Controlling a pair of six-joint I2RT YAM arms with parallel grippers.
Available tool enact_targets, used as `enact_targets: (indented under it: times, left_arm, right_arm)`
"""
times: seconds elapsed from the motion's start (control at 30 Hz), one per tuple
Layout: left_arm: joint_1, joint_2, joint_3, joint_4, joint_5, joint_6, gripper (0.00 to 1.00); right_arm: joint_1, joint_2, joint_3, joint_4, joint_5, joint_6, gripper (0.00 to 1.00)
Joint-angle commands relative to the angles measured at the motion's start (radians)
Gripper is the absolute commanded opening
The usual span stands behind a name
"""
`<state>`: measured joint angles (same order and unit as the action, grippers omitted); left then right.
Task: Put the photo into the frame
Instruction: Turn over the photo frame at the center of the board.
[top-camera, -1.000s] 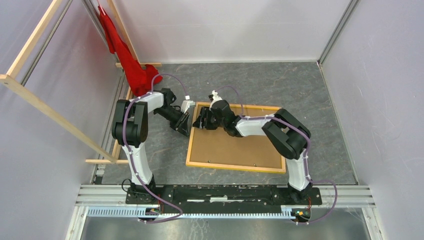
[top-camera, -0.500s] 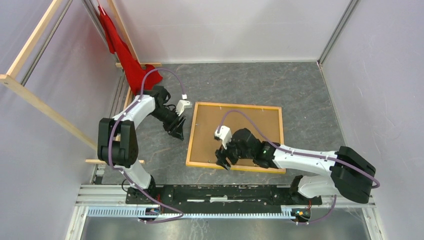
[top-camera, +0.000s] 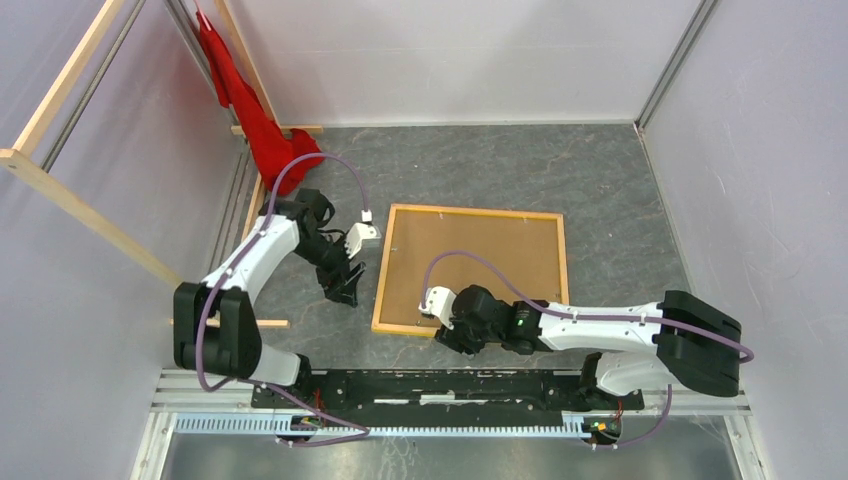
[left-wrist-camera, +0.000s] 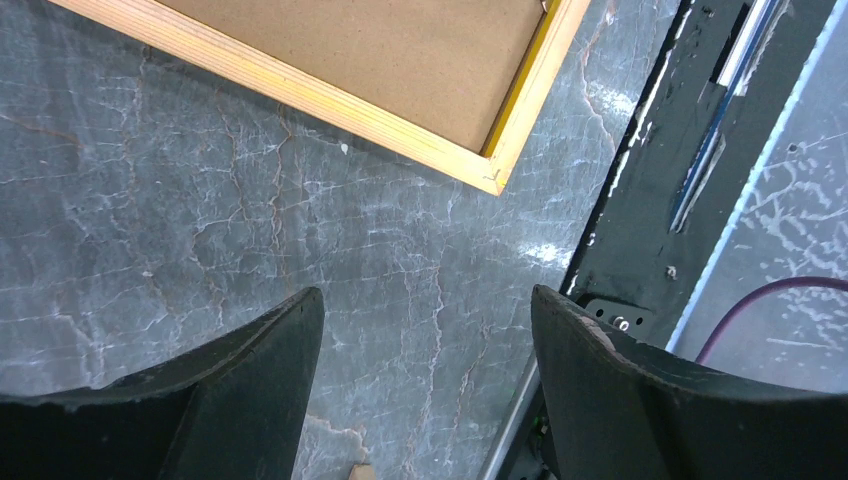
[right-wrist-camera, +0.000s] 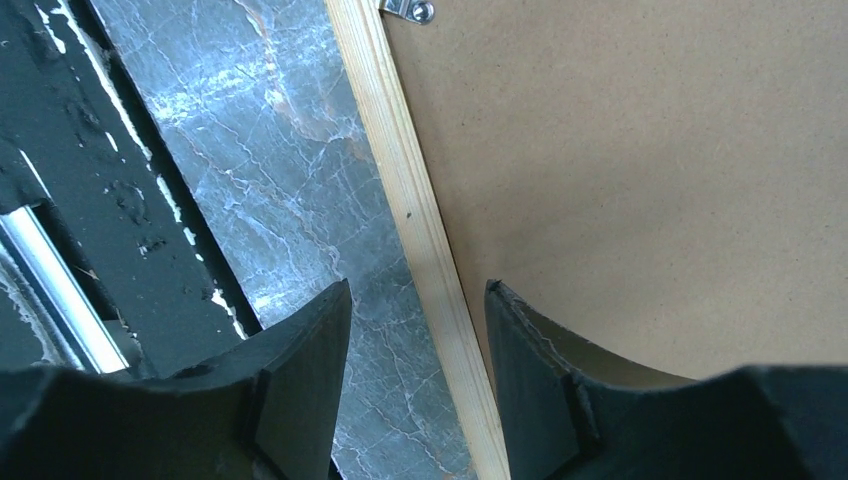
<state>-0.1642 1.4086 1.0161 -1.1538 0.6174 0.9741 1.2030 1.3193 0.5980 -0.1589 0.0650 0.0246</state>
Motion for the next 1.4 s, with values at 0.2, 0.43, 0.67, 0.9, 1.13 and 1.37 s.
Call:
enact_targets:
  times: [0.2, 0.43, 0.67, 0.9, 1.13, 1.37]
  left_arm:
    - [-0.038, -0.209, -0.075, 0.122, -0.073, 0.101, 0.99]
    - [-0.094, -0.278, -0.104, 0.165, -0.104, 0.112, 1.00]
    - [-0.139, -0.342, -0.147, 0.194, -0.091, 0.139, 1.00]
    - [-0.181, -0.485, -0.239, 0.280, -0.065, 0.223, 1.00]
    - [-0.197, -0.713, -0.376, 0.363, -0.073, 0.468, 1.00]
    - [-0.198, -0.929, -0.515, 0.537, -0.042, 0.723, 1.00]
  right_arm:
    - [0.022, 0.010, 0.021, 0.016, 0.080, -0.016, 0.42]
    - [0.025, 0.057, 0.030, 0.013, 0.071, -0.046, 0.39]
    - [0.026, 0.068, 0.049, 0.019, 0.096, -0.048, 0.12]
    - [0.007, 0.064, 0.187, 0.004, 0.079, -0.028, 0.01]
    - [-0.073, 0.079, 0.353, -0.036, -0.104, 0.014, 0.00]
    - [-0.126, 0.103, 0.458, -0.084, -0.235, 0.049, 0.00]
